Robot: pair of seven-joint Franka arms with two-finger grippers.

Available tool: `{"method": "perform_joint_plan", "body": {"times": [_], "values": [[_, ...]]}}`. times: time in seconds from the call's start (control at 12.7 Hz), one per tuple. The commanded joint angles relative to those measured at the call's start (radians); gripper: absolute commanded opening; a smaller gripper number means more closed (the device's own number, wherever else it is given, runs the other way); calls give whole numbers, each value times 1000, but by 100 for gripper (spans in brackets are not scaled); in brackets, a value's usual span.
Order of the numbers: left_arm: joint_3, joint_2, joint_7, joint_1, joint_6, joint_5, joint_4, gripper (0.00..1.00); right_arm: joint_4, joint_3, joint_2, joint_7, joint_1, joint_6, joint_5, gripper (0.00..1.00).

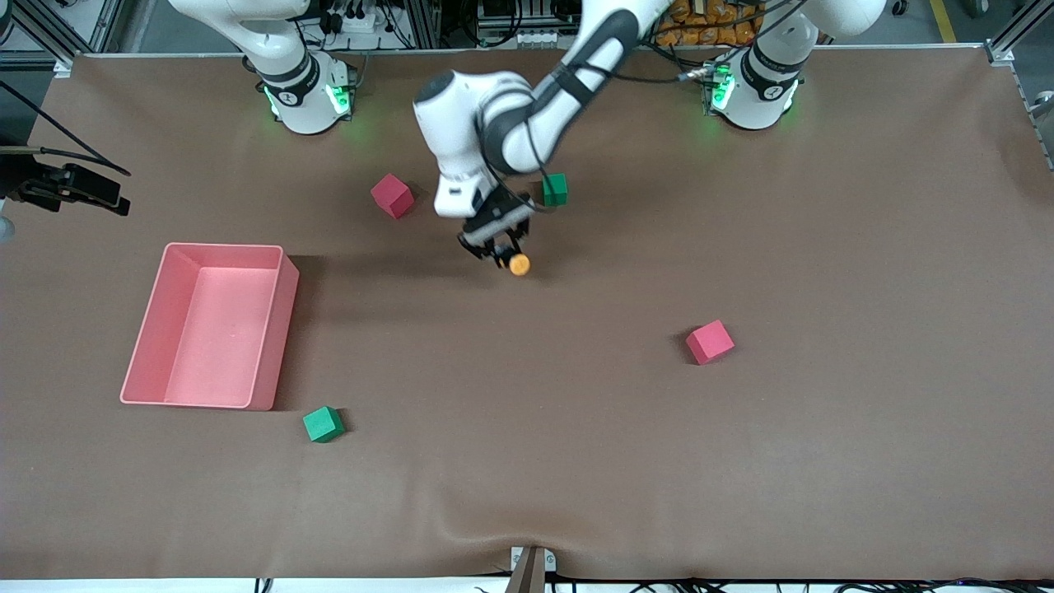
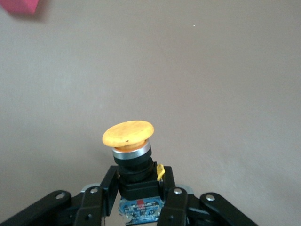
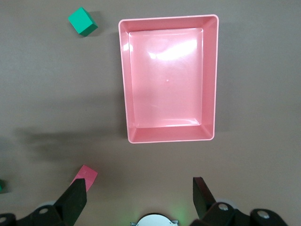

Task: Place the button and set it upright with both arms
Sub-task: 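Lift and carry the button with the left gripper toward the green cube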

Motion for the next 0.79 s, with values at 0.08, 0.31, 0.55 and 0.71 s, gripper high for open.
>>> {"method": "perform_joint_plan", "body": {"times": [0.08, 0.31, 0.55, 0.71], "values": [[14, 77, -141, -143, -61, 256, -58, 0, 0, -3, -5, 12, 8, -5, -1, 100], [14, 98, -115, -157, -198, 393, -52, 0, 0, -3, -5, 12, 10, -5, -1, 100], [15, 145, -320, -206, -247, 513, -50, 0, 0, -3, -5, 12, 11, -5, -1, 100], [15, 142, -345, -208, -249, 550, -44, 0, 0, -3, -5, 12, 11, -5, -1, 100]]}}
